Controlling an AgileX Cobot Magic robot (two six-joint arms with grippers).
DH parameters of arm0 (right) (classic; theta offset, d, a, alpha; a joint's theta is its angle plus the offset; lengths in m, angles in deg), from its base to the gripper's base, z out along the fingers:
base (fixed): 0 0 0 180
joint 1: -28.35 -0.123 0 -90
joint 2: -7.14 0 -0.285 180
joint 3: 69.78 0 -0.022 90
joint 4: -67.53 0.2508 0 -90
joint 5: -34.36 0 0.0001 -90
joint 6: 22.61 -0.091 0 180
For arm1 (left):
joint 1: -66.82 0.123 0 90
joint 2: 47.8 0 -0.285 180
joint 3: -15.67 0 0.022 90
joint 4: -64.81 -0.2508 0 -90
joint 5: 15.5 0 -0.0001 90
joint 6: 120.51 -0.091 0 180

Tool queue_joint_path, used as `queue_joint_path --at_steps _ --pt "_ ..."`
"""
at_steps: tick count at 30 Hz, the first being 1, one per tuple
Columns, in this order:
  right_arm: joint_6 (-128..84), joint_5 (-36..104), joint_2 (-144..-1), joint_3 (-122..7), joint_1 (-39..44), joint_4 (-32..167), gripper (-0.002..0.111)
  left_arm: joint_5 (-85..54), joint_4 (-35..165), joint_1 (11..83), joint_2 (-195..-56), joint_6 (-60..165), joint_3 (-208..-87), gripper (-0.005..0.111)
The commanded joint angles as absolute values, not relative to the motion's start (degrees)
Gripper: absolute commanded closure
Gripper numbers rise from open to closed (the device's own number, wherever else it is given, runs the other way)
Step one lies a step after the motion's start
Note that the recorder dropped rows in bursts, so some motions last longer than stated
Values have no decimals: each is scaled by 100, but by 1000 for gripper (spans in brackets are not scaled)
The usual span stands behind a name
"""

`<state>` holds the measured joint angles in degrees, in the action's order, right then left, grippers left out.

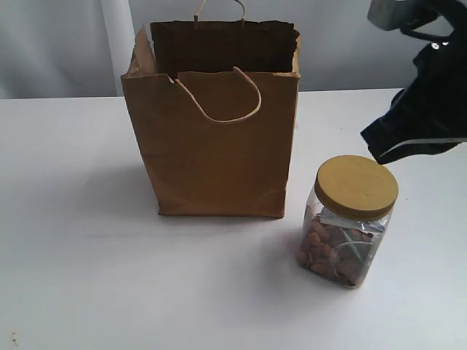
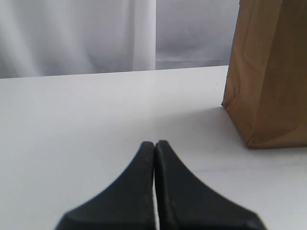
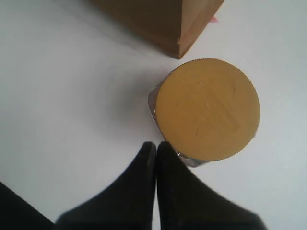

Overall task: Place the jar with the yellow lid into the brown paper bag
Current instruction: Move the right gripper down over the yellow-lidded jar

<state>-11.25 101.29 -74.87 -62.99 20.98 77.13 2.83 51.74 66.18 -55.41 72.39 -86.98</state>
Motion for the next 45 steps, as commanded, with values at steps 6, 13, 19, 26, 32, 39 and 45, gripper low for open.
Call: queue_joint_path --at_steps 6,13,19,26,32,39,45 --pt "-1138 10088 -7824 -6367 2092 7716 108 229 5196 6590 -5558 7261 -8711 106" --pt "-953 9991 -7822 -6367 2092 7700 82 229 5196 6590 -5558 7261 -8711 106" --pt "-888 9881 -7822 -6367 2092 7700 27 229 5196 6590 -5558 7261 -8711 106" --pt "-752 9740 -7822 -6367 2092 7660 3 229 5196 6590 -5558 7261 -8711 106" --pt "-611 9419 -7822 -6367 2092 7660 3 229 5196 6590 -5558 7261 -8711 106" --pt "552 9079 -7822 -6367 2092 7660 3 229 5196 6590 -5558 7261 -8711 106" --pt "990 8919 -7837 -6367 2092 7652 3 229 5196 6590 -5558 7261 -8711 106"
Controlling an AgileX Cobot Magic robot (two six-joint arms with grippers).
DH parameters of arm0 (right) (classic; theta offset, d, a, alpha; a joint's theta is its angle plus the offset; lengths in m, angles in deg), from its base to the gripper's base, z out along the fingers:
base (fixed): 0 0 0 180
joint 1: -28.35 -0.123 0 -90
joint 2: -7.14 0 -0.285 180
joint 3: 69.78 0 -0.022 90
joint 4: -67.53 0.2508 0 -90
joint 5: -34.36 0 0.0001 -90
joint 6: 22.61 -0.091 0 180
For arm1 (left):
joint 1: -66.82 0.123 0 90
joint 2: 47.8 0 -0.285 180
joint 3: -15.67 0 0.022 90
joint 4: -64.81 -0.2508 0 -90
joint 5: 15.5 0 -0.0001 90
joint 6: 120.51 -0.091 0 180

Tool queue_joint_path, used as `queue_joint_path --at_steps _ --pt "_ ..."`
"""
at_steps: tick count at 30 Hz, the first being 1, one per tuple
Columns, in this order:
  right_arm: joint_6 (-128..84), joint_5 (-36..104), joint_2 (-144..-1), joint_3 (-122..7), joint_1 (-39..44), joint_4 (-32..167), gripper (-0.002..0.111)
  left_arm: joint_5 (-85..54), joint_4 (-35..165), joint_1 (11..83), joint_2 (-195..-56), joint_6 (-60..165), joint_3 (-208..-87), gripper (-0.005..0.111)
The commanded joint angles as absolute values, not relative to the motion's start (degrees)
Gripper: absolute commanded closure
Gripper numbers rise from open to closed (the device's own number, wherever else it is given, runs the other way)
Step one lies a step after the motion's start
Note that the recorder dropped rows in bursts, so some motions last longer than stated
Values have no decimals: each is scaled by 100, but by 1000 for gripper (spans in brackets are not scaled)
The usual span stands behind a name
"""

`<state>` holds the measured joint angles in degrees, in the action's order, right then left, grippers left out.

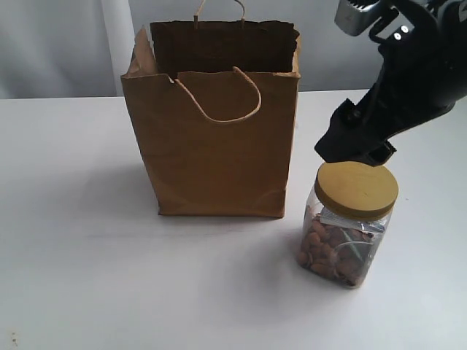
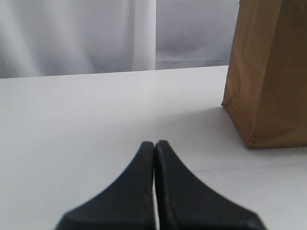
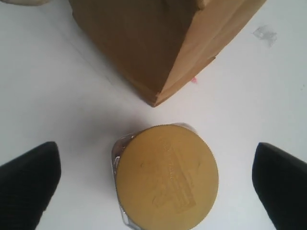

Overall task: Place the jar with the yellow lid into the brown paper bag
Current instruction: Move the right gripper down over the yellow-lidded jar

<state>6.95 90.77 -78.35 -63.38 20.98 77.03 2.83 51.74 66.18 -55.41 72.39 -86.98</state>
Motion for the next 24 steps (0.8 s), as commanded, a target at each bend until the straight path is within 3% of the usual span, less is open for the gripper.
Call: queue_joint_path --at_steps 1,24 --pt "990 8899 -7849 -6367 2092 7652 3 229 5196 6590 -5558 7261 -8711 106" --pt "842 8753 -8997 -6300 2092 7504 3 229 5196 6590 -5558 7261 -8711 106"
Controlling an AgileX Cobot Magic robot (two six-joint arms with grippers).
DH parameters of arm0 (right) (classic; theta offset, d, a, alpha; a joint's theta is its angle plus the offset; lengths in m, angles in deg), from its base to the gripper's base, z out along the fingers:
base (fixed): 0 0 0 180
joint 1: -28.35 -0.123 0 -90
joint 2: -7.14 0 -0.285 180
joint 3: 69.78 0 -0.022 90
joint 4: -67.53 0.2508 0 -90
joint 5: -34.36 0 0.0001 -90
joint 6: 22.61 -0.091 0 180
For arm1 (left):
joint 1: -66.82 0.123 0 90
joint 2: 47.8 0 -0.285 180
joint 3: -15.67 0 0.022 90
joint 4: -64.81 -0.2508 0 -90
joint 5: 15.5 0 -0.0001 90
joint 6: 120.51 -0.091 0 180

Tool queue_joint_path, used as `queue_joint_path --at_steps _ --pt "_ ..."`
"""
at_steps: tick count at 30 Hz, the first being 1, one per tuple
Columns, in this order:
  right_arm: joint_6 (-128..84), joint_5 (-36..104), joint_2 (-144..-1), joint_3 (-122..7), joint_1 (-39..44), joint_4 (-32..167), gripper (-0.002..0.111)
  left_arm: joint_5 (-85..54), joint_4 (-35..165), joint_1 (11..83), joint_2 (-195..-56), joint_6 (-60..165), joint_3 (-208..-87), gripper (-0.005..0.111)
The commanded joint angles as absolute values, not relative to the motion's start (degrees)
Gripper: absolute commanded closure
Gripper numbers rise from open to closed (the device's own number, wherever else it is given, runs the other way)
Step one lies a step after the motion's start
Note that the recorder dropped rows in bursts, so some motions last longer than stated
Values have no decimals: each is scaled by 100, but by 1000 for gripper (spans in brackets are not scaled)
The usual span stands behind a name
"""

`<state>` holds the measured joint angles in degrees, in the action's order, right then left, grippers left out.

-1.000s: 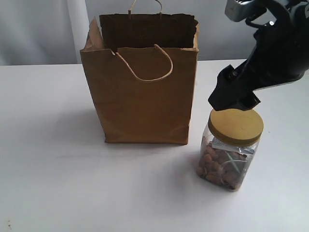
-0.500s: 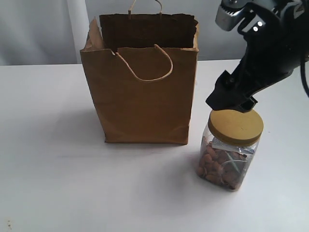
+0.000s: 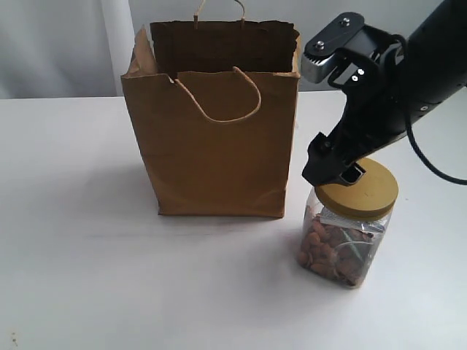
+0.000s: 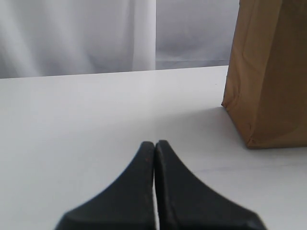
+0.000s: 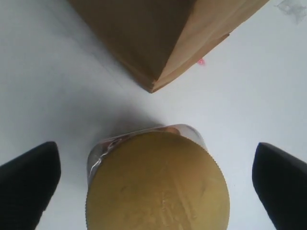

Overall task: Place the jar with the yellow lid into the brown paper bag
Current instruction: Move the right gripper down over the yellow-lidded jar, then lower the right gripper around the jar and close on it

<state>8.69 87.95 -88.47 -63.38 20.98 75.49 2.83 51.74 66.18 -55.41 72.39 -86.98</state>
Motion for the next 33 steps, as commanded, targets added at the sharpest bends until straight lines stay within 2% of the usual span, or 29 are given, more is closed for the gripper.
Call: queue_joint_path --at_steps 1,30,33 --pt "842 8787 -9046 -6300 2092 7504 3 229 5196 6590 -5558 7261 -8711 106" --pt "390 9373 -9454 -6264 2092 7125 3 229 5196 6590 -5558 7261 -8711 106" --pt "390 9453 -9454 -6264 2092 7033 9 229 5196 6590 -5558 7261 -8711 106"
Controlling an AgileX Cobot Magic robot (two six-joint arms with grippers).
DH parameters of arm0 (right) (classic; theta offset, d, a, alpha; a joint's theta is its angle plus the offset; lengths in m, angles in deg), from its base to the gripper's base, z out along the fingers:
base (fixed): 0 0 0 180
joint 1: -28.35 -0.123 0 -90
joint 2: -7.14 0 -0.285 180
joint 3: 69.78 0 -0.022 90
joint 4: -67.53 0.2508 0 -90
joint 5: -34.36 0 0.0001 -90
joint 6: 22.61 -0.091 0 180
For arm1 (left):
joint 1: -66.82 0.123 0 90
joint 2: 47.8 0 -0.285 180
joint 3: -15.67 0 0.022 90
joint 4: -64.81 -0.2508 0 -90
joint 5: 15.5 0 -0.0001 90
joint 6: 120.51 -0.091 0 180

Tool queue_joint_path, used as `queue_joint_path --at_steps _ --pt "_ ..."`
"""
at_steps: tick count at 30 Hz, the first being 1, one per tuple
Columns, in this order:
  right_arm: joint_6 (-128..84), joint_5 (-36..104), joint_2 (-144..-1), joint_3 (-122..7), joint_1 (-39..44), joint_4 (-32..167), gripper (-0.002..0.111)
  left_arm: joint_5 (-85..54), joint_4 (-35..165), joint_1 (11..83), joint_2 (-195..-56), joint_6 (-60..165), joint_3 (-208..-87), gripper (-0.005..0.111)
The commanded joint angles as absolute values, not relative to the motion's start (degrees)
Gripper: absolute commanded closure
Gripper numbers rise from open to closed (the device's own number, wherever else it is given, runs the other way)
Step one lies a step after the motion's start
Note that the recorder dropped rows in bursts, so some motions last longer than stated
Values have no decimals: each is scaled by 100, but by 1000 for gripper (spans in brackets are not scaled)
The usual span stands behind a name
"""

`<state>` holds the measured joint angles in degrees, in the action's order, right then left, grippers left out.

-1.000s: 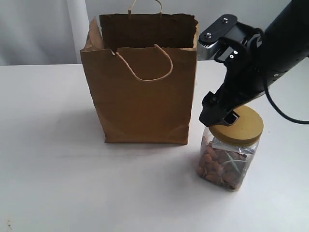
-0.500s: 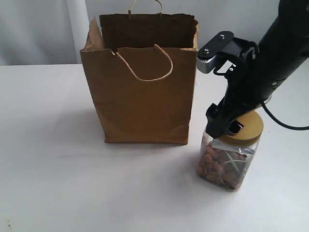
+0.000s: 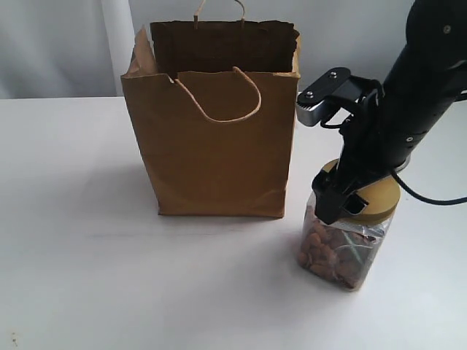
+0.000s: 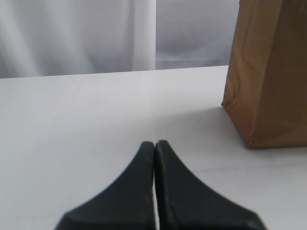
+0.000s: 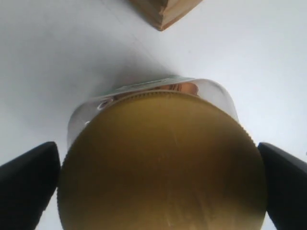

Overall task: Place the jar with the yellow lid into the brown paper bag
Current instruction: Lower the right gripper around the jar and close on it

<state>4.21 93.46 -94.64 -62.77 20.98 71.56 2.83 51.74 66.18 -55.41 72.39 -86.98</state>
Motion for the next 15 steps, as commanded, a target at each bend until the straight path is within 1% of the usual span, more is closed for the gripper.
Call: queue_joint_path --at_steps 1,2,5,8,12,15 --pt "390 9467 -9454 -6264 2092 7005 13 229 5196 6590 -5558 7261 -8711 106" --pt "390 9495 -9454 -6264 2092 6990 17 229 5196 6590 -5558 7261 -8711 106" --pt "390 9509 -9454 -6264 2092 6806 36 229 5196 6590 -5558 7261 -8711 106" --pt "390 9412 -9454 -6264 2092 6557 64 229 5196 6590 -5558 7261 -8711 106" --pt "390 9235 -9440 -6264 2092 6411 109 229 5196 6590 -5558 7261 -8711 106" --pt "378 9159 -9358 -6264 2092 6411 108 229 5196 6590 -5558 7261 -8711 106"
